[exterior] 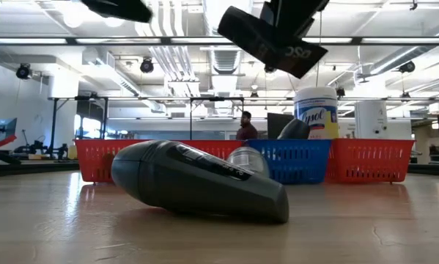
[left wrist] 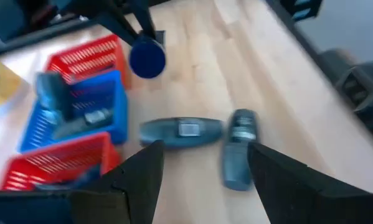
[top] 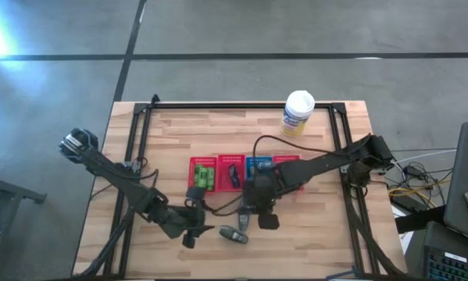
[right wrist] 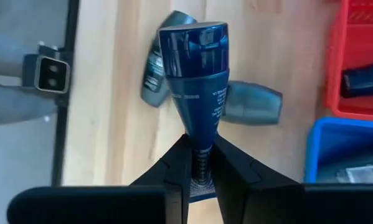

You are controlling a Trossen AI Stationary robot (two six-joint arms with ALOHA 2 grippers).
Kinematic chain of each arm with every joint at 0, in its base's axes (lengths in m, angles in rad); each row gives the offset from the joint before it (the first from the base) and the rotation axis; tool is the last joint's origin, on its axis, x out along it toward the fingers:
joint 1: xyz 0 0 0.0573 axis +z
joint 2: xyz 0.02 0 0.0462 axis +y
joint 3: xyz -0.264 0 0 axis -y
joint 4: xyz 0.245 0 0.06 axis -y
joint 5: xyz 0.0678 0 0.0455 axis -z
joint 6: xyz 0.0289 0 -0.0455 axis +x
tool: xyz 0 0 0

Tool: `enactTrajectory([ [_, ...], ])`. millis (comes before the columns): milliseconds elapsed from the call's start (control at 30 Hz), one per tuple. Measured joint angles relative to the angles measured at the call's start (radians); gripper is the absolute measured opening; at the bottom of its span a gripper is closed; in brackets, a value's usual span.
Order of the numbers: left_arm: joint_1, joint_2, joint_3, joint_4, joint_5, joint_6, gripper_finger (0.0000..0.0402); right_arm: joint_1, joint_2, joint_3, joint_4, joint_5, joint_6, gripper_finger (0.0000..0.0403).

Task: Pick & Place Travel size toiletries
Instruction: Put the shave cream into the middle red bin

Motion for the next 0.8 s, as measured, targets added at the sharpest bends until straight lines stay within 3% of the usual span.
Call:
enactTrajectory([
  [233, 0.099, 0.100, 0.112, 0.008, -0.008, 0.166, 0.0236, -0.003, 0.000, 0.007, 0.026, -0.020, 0.019, 0.0039],
  [533, 0.166, 0.159, 0.167, 0.055, 0.046, 0.150, 0.0236, -0.003, 0.000, 0.007, 0.054, -0.019, 0.045, 0.0047],
  [800, 0.185, 0.173, 0.180, 0.079, 0.107, 0.047, 0.0236, -0.003, 0.000, 0.007, 0.076, -0.019, 0.046, 0.0038],
])
